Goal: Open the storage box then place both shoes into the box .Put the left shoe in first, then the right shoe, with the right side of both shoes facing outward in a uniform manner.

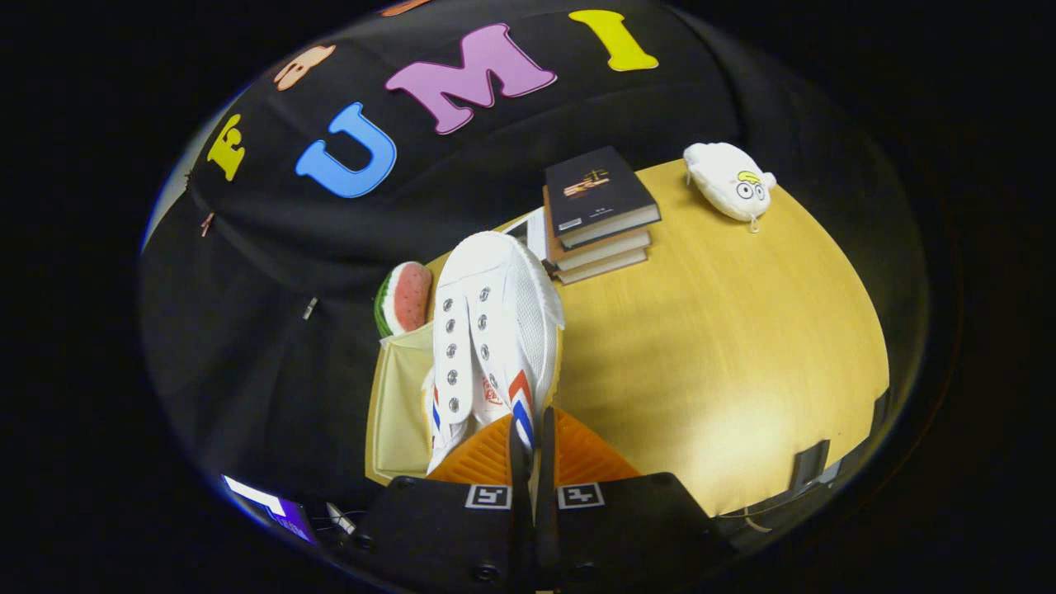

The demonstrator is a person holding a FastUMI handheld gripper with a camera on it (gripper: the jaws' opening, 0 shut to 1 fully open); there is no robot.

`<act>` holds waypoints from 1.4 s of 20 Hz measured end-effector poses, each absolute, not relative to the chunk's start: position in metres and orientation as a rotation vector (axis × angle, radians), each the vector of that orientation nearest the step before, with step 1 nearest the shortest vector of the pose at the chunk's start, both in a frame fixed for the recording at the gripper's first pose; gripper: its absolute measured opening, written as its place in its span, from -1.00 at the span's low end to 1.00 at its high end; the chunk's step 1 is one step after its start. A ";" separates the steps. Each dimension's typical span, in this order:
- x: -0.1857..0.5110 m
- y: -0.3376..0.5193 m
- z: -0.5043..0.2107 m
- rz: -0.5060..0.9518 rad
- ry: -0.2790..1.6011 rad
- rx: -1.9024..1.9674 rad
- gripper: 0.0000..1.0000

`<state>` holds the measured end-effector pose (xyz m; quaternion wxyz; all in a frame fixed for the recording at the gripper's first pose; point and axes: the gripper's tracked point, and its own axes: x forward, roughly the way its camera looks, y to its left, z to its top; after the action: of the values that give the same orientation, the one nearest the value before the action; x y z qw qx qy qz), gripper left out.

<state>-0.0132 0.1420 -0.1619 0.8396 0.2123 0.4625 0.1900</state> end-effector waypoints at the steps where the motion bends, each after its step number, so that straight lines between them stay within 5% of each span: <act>1: -0.015 0.161 -0.154 0.421 0.973 0.461 -0.89; 17: -0.035 0.282 -0.182 0.432 1.056 0.340 -0.81; 19: -0.048 0.293 -0.169 0.498 1.051 0.346 -0.46; 24: -0.028 0.292 -0.135 0.544 0.897 0.237 0.98; 28: -0.013 0.270 -0.093 0.534 0.749 0.210 0.98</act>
<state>-0.0132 0.2704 -0.0928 0.8909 0.1012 0.3606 0.2571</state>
